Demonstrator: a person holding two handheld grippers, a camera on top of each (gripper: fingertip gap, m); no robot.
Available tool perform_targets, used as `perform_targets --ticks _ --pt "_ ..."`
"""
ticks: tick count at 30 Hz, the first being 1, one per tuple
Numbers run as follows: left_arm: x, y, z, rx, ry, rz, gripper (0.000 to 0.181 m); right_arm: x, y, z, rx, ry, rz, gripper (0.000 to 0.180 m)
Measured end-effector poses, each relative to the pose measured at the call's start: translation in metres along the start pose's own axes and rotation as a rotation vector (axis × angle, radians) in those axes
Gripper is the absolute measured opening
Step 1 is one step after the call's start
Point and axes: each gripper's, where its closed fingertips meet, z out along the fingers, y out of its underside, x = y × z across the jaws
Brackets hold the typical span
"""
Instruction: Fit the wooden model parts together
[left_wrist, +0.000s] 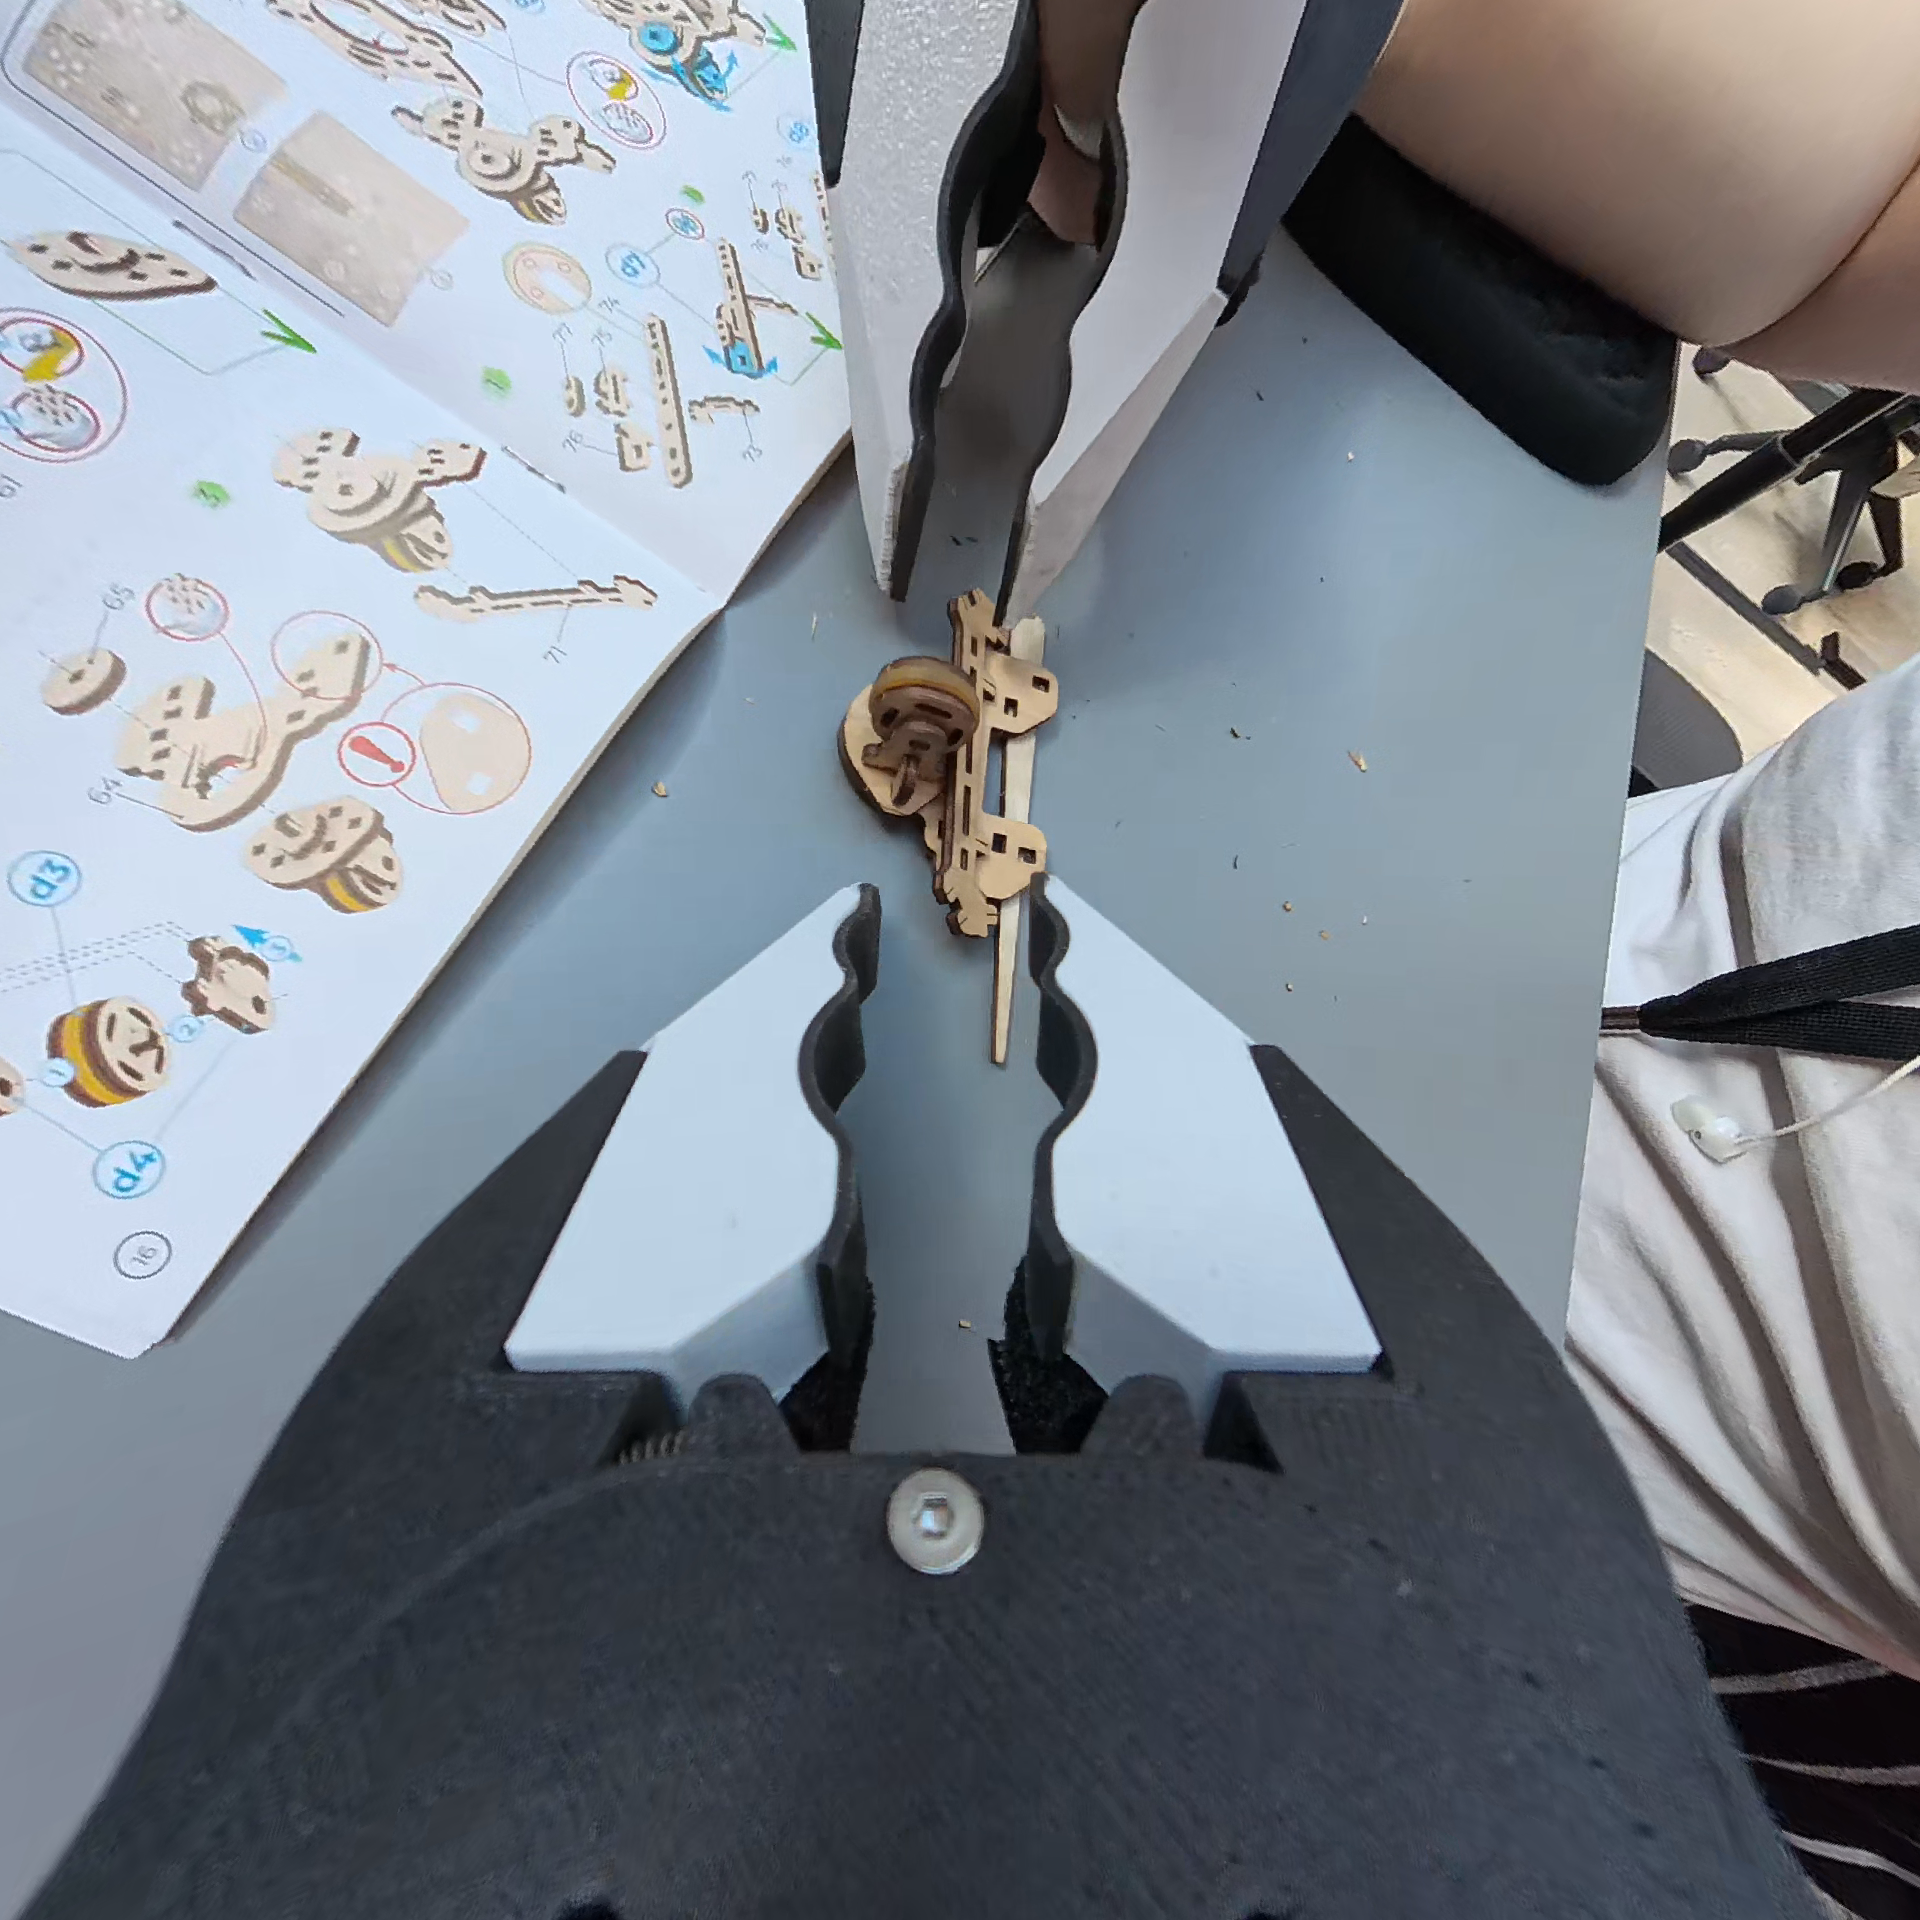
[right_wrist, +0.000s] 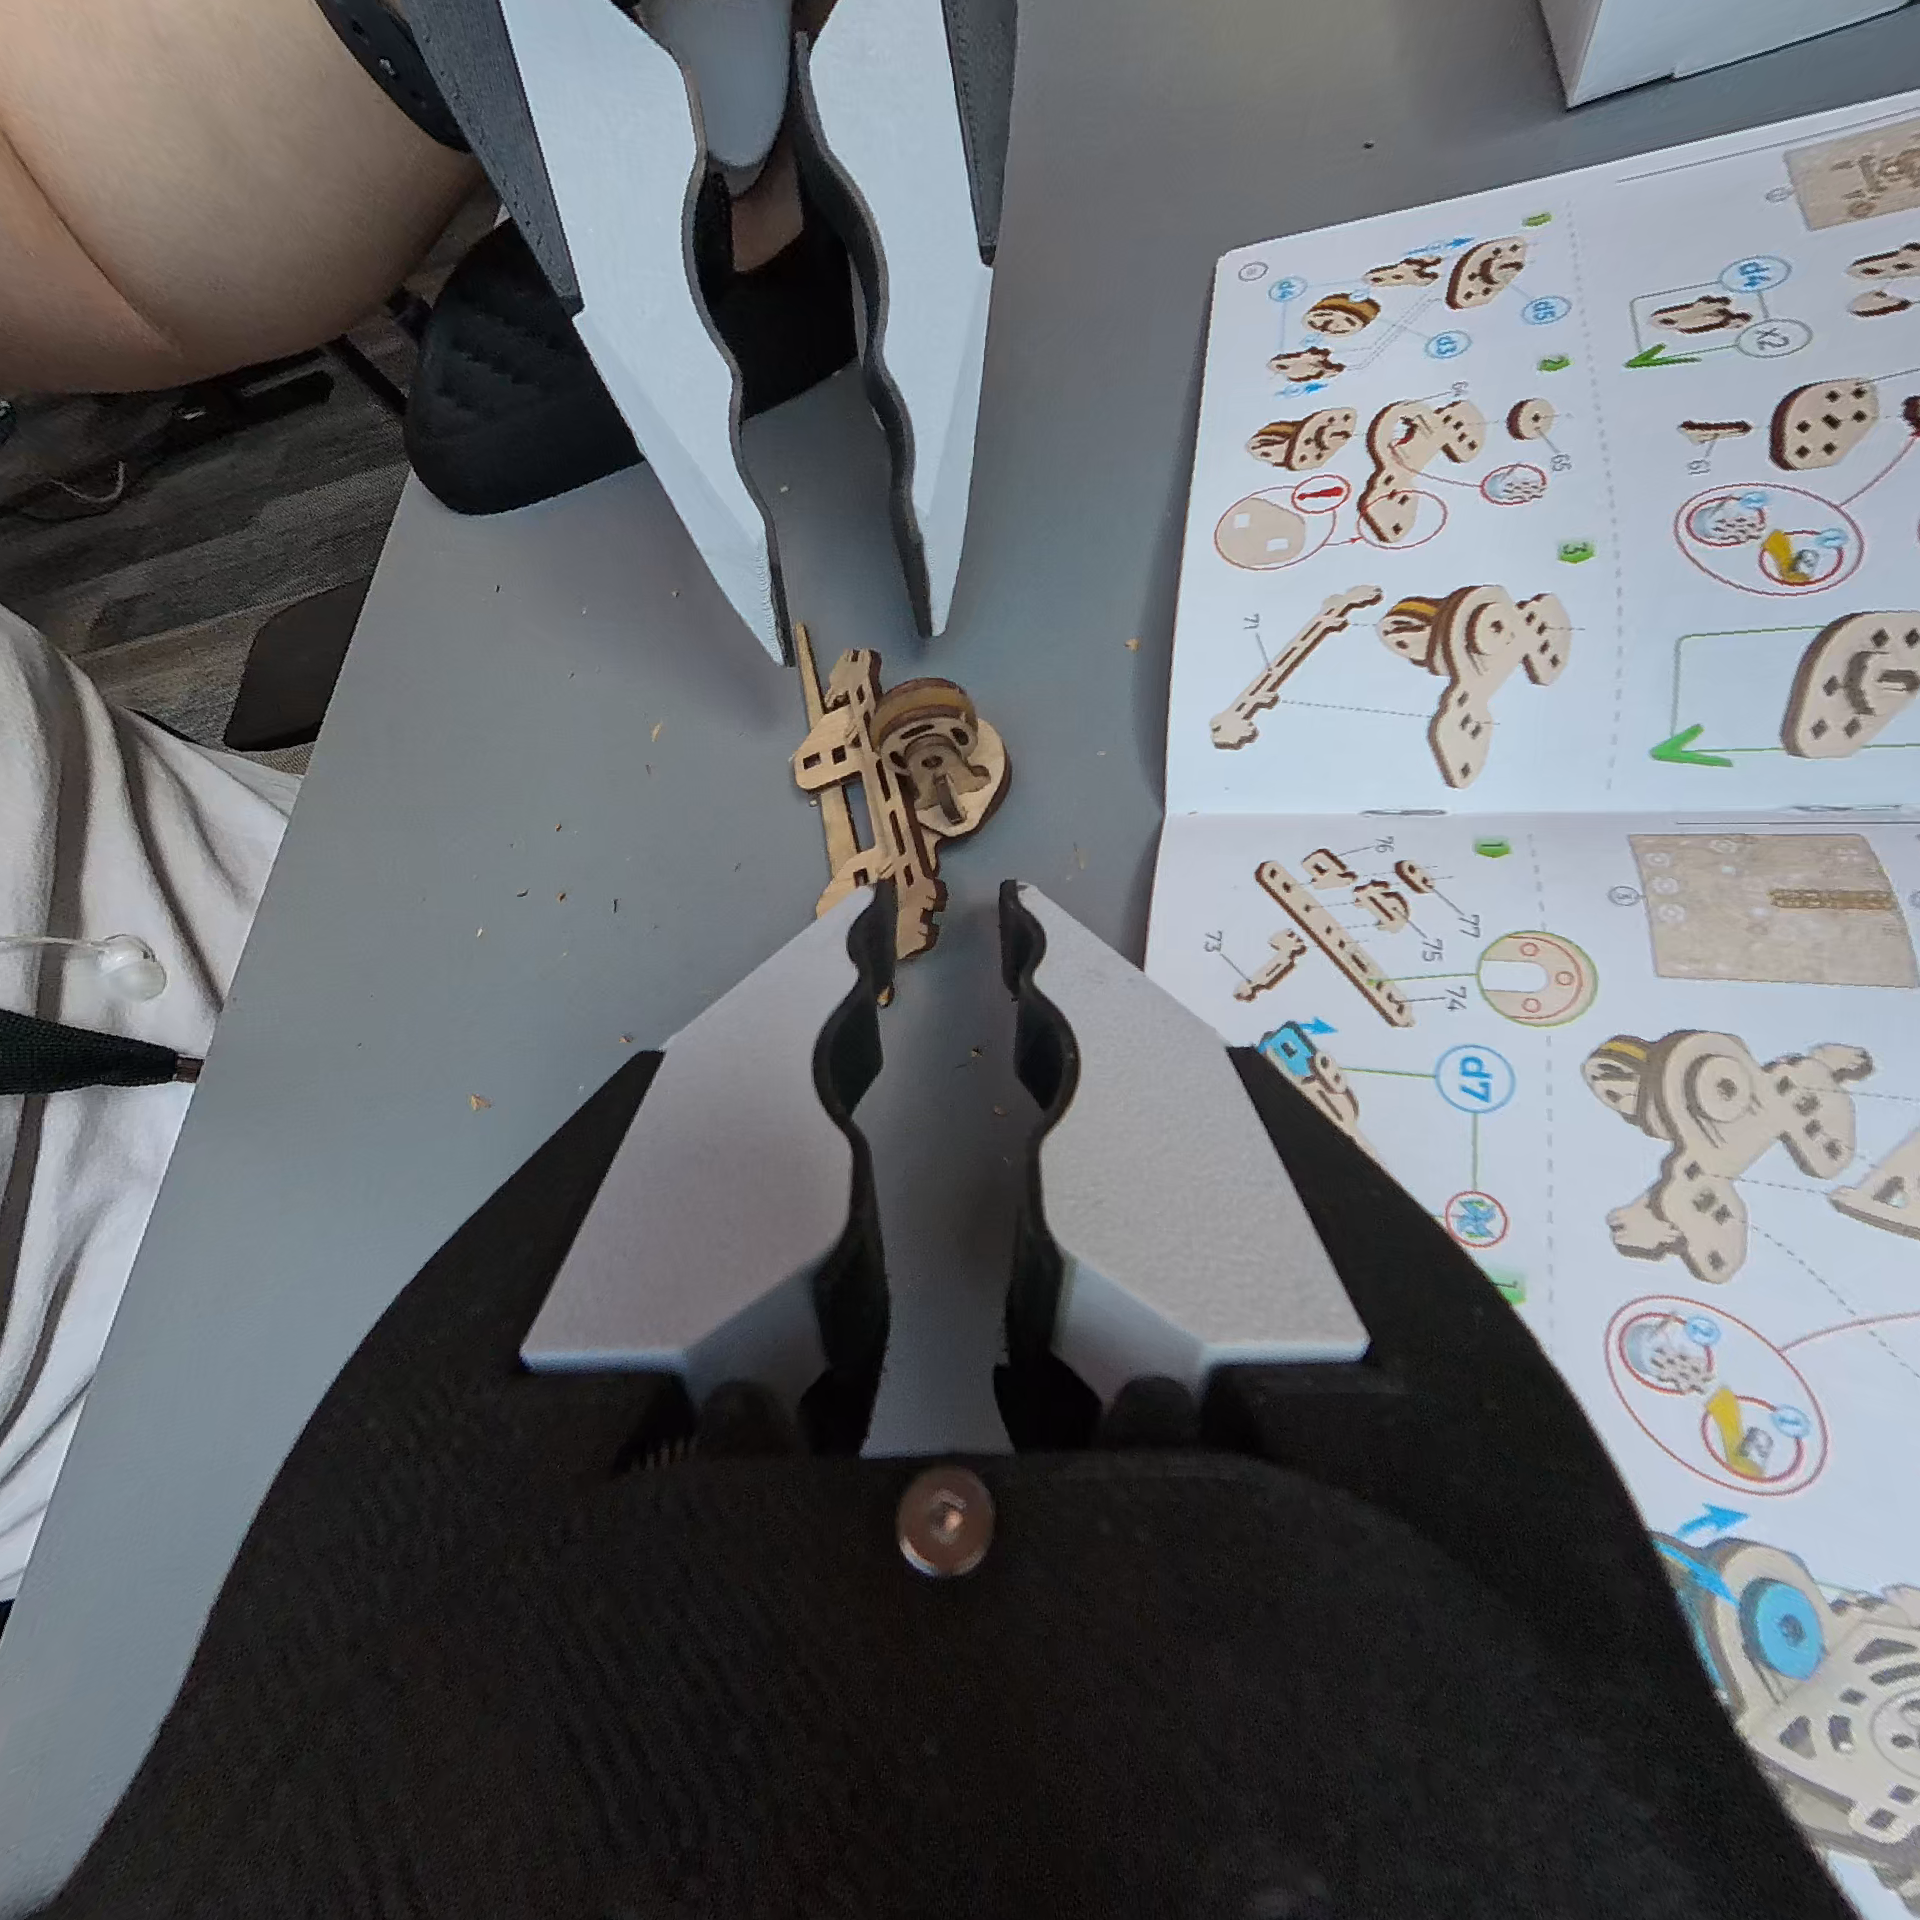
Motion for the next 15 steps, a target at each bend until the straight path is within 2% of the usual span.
perform_targets --ticks 15 --pt "-0.0033 0.0035 0.0048 -0.034 -0.047 0.068 0.01 -0.0054 0.0025 0.0011 -0.034 -0.051 0.001 0.012"
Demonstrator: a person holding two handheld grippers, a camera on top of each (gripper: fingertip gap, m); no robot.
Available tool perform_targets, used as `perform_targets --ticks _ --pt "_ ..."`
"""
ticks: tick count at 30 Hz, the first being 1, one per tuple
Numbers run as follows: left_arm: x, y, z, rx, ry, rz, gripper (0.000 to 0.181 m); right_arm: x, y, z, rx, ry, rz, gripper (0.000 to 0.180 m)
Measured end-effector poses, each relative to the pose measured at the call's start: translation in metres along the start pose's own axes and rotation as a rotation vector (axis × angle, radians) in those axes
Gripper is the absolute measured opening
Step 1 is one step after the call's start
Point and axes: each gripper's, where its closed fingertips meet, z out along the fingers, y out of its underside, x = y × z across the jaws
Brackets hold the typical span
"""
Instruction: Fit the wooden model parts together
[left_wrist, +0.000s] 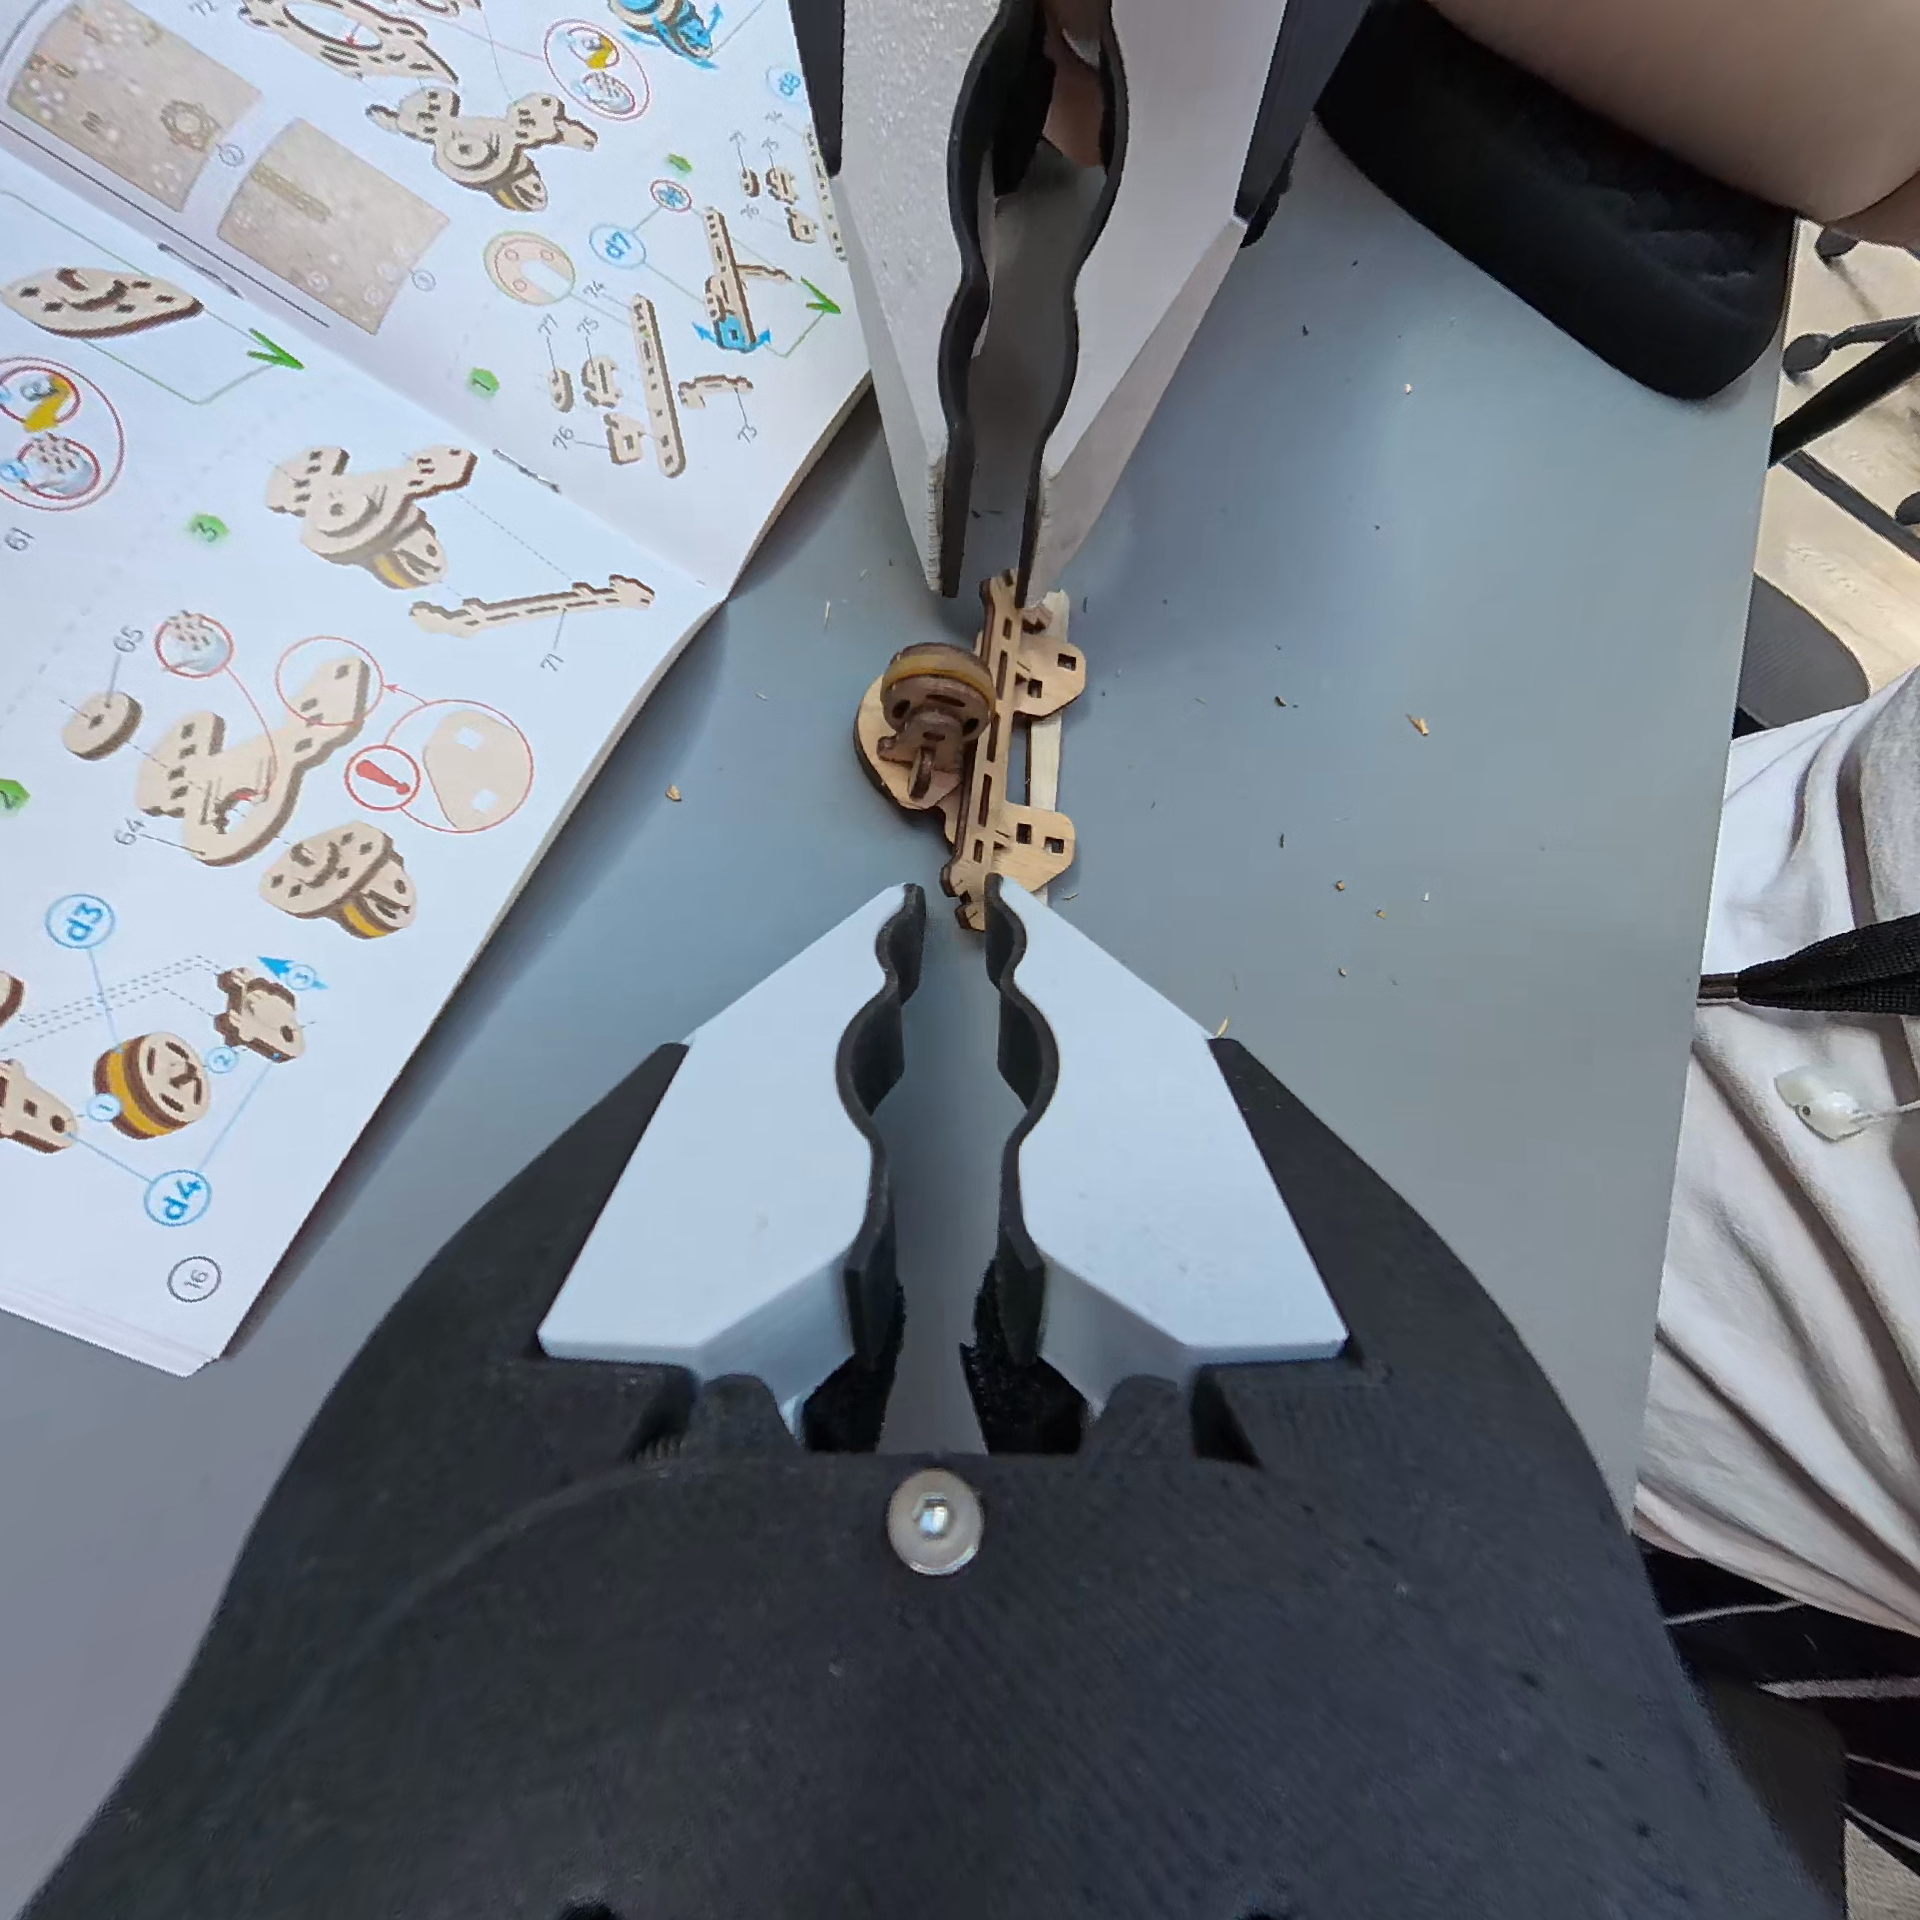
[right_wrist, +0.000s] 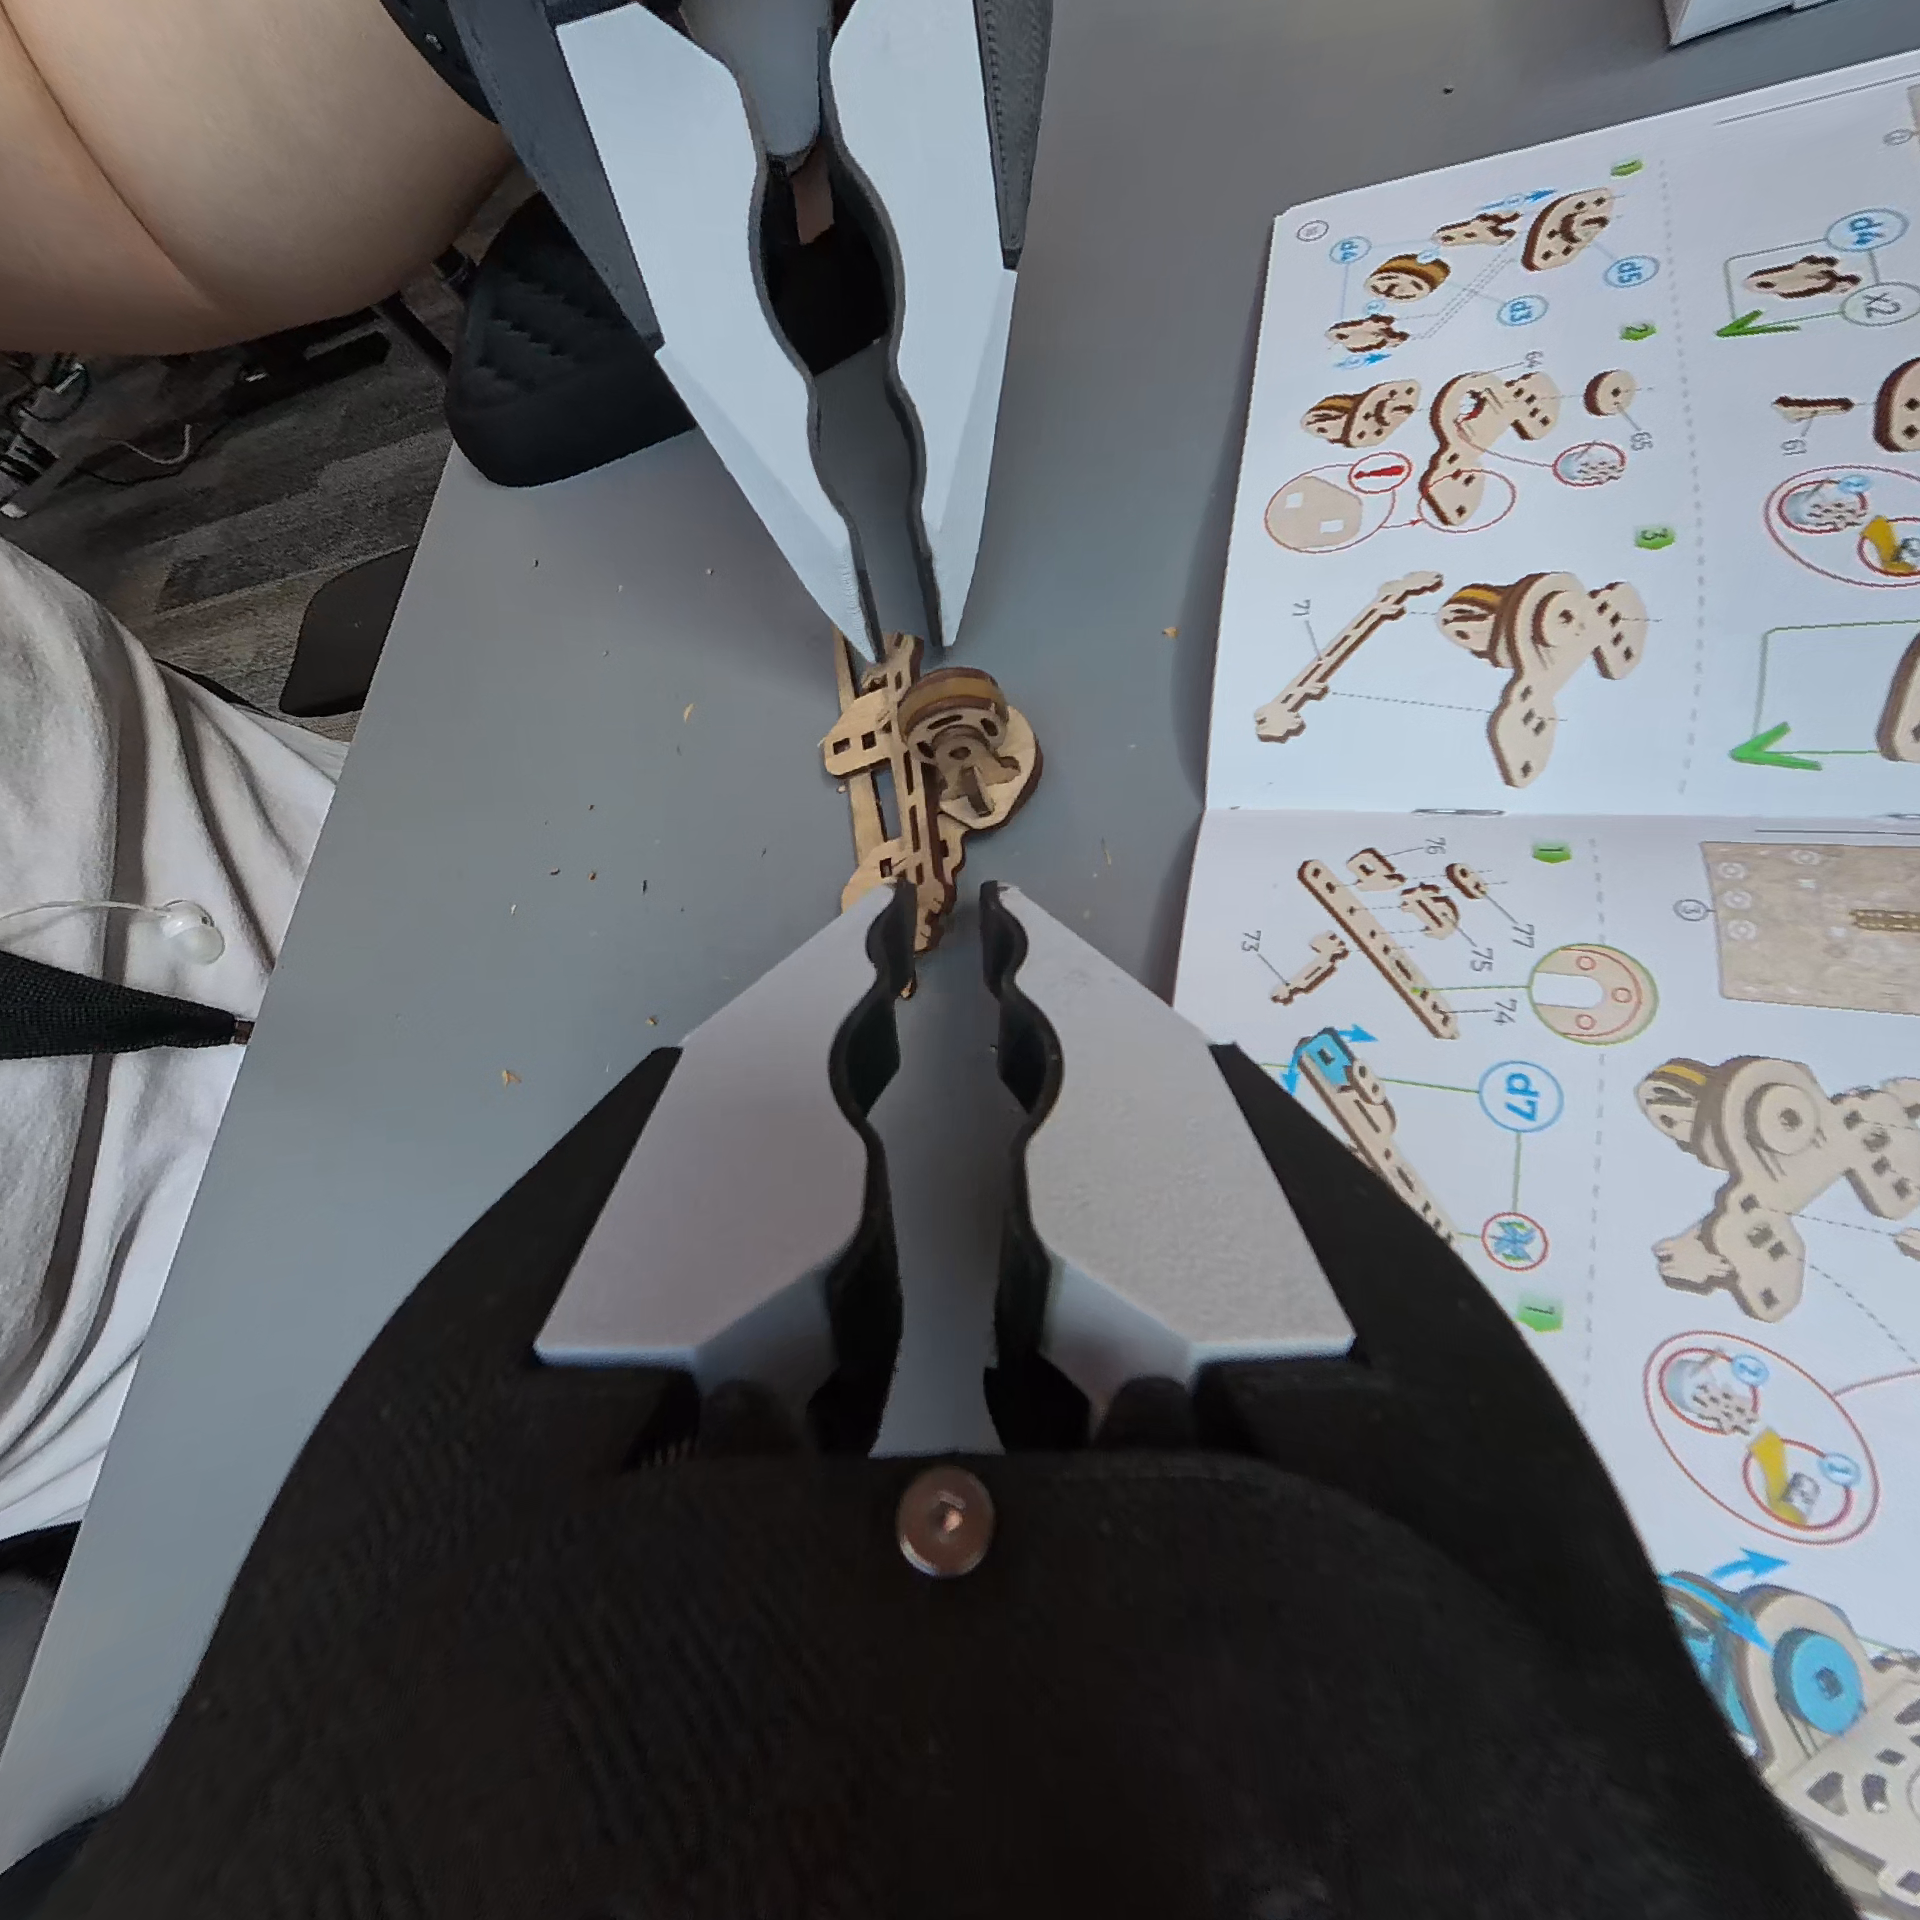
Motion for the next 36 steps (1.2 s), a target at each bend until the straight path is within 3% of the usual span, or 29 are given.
perform_targets --ticks 21,27,29,36 --pt "0.015 -0.02 -0.019 0.102 -0.066 0.113 0.001 -0.021 -0.014 -0.016 0.104 0.031 -0.081 0.002" --pt "0.021 -0.022 -0.018 0.096 -0.137 0.192 0.0 -0.025 -0.013 -0.014 0.117 0.05 -0.101 0.014" --pt "0.021 -0.02 -0.017 0.093 -0.14 0.192 0.001 -0.026 -0.012 -0.013 0.109 0.05 -0.111 0.002" --pt "0.02 -0.02 -0.019 0.112 -0.147 0.185 0.001 -0.025 -0.013 -0.012 0.11 0.088 -0.162 0.004"
